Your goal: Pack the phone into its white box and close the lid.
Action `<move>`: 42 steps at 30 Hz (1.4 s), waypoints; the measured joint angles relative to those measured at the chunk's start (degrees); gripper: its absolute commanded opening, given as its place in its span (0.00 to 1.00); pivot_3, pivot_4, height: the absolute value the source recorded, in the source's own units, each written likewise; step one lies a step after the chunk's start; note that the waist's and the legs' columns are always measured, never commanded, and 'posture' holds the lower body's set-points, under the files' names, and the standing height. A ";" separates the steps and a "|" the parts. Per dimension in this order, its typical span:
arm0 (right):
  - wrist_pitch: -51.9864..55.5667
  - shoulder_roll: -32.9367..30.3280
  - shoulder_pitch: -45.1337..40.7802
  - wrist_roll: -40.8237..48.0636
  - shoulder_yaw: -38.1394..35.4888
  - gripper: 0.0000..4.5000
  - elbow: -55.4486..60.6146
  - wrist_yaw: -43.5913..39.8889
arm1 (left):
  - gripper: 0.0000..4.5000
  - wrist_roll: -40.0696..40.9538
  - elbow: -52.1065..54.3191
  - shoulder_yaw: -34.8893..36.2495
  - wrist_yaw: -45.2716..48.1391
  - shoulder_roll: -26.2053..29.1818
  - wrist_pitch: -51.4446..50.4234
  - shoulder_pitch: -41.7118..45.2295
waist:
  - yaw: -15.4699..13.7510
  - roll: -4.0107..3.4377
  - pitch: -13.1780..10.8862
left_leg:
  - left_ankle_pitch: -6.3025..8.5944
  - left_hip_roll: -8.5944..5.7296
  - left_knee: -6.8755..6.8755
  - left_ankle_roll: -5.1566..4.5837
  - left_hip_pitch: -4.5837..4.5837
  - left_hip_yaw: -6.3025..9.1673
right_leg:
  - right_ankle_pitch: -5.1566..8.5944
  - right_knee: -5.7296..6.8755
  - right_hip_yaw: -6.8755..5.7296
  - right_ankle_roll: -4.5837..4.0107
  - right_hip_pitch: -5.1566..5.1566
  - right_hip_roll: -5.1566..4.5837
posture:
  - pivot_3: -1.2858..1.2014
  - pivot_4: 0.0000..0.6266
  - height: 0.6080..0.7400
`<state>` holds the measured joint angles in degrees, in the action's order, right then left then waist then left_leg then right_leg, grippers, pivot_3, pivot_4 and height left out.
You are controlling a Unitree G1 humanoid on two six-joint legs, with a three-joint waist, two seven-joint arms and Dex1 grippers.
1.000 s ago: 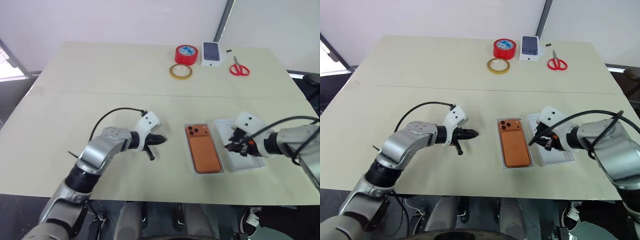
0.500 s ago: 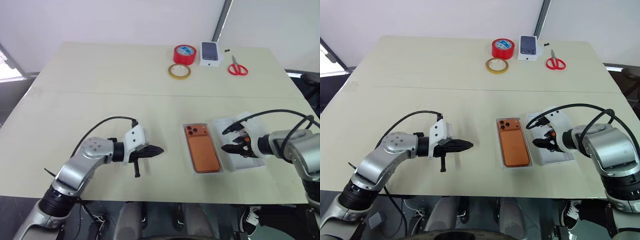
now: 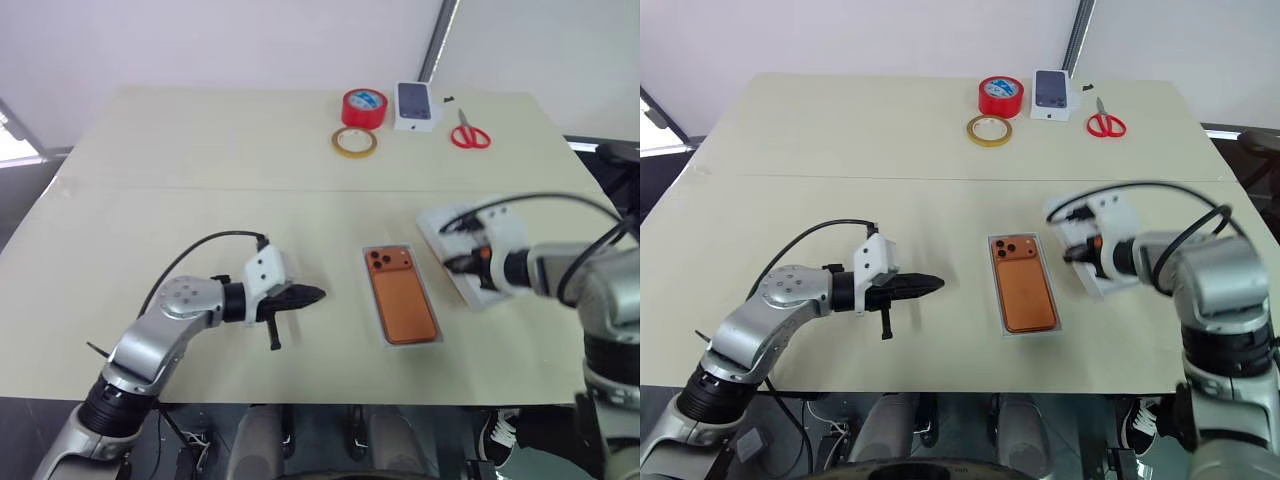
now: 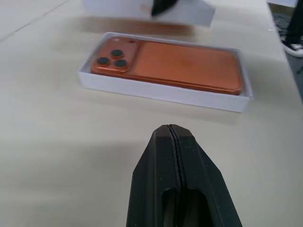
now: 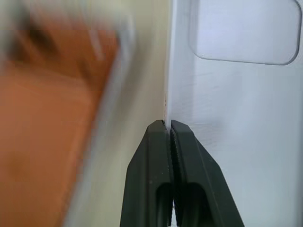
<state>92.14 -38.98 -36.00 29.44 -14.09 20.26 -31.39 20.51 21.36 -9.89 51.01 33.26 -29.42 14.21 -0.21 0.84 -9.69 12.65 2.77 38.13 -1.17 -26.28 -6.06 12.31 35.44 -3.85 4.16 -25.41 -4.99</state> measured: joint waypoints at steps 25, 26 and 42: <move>-32.72 3.75 18.67 83.05 10.92 0.55 0.50 61.38 | 0.00 -1.52 -6.75 -1.03 -2.11 -4.97 3.55 3.37 | -0.49 -0.02 0.04 | 0.00 -0.02 0.02 -0.03 0.07 -0.06 | 0.01 -0.11 0.08 -0.01 0.19 -0.04 | 0.52 0.24 1.00; -31.19 -0.22 16.84 83.08 10.91 0.66 -0.66 60.26 | 0.00 -1.83 -6.79 -2.33 -2.14 -6.05 3.55 4.20 | -0.48 -0.02 0.03 | 0.00 -0.02 0.01 -0.03 0.07 -0.07 | 0.01 -0.11 0.09 -0.01 0.17 -0.05 | 0.52 0.24 1.00; -30.62 -29.14 6.85 32.07 22.26 0.01 1.46 17.93 | 0.00 -8.61 -15.70 -13.36 -4.22 -17.55 3.73 11.87 | -0.53 -0.13 0.06 | 0.02 0.01 0.01 -0.08 0.01 -0.04 | 0.02 -0.09 0.10 0.02 0.05 0.05 | 0.52 0.24 1.00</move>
<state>61.52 -68.12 -29.15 61.50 8.17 21.72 -13.46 11.91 5.67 -23.25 46.79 15.71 -25.69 26.08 -0.74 0.71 -9.62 12.68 2.78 38.14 -1.24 -26.27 -6.10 12.32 35.35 -3.75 4.17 -25.36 -4.94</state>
